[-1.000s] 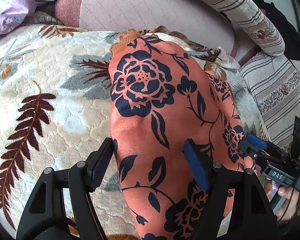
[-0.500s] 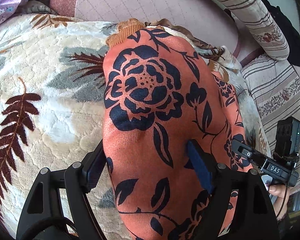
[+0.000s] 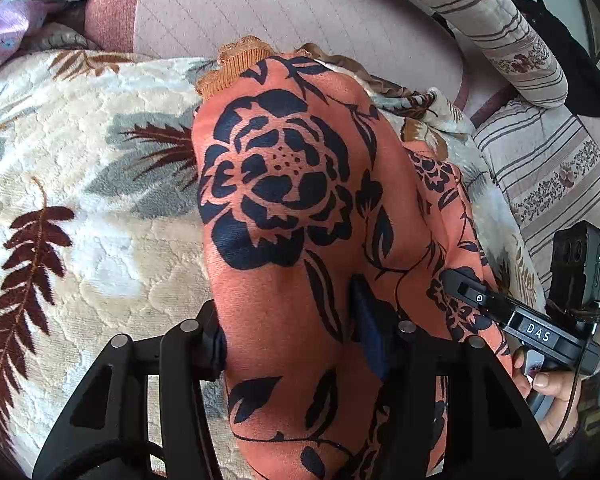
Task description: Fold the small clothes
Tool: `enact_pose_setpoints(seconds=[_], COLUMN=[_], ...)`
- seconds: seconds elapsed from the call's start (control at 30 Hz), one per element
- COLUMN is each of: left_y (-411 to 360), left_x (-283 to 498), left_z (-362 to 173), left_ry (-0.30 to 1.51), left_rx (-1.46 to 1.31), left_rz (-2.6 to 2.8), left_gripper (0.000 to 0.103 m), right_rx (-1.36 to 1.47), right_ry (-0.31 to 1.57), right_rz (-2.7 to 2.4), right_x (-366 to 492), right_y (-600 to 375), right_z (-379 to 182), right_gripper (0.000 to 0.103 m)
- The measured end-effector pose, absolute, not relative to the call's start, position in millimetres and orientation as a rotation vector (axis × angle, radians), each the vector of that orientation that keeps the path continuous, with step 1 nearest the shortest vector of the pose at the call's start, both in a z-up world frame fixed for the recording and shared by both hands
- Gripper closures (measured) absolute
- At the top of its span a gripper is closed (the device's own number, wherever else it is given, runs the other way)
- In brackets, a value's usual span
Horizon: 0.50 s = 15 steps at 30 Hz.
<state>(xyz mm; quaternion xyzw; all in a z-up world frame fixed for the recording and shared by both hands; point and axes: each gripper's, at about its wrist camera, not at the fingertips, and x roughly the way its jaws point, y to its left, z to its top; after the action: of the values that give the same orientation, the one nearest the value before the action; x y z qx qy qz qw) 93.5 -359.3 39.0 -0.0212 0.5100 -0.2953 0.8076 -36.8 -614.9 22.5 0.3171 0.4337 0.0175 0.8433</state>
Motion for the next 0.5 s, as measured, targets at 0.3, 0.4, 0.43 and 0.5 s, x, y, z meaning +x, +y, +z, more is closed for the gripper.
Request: enact_pose_setpoints(seconds=[0.3,0.4,0.43,0.5], left_y=[-353.3,-338.3,-332.4,-320.9], left_x=[73.2,71.8,69.7,65.6], left_z=[86.8,104.9,110.9,123.3], left_ry=[1.011,1.009,1.002,0.991], left_rx=[0.015,-0.01,-0.012,-0.006], left_rz=[-0.641,-0.637,-0.636,-0.629], left_gripper=[0.063,0.063,0.063,0.062], right_rx=[0.587,0.565,0.562,0.552], right_ry=[0.845,0.827,0.819,0.799], right_rz=[0.022,0.039,0.046,0.063], right_x=[-52.1,-55.6,-56.7,-59.0], right_y=[-593.9,-584.1,-580.6,-571.6], right_z=[66.5,83.0,89.1,102.7], right_gripper=[0.071,0.072,0.072,0.072])
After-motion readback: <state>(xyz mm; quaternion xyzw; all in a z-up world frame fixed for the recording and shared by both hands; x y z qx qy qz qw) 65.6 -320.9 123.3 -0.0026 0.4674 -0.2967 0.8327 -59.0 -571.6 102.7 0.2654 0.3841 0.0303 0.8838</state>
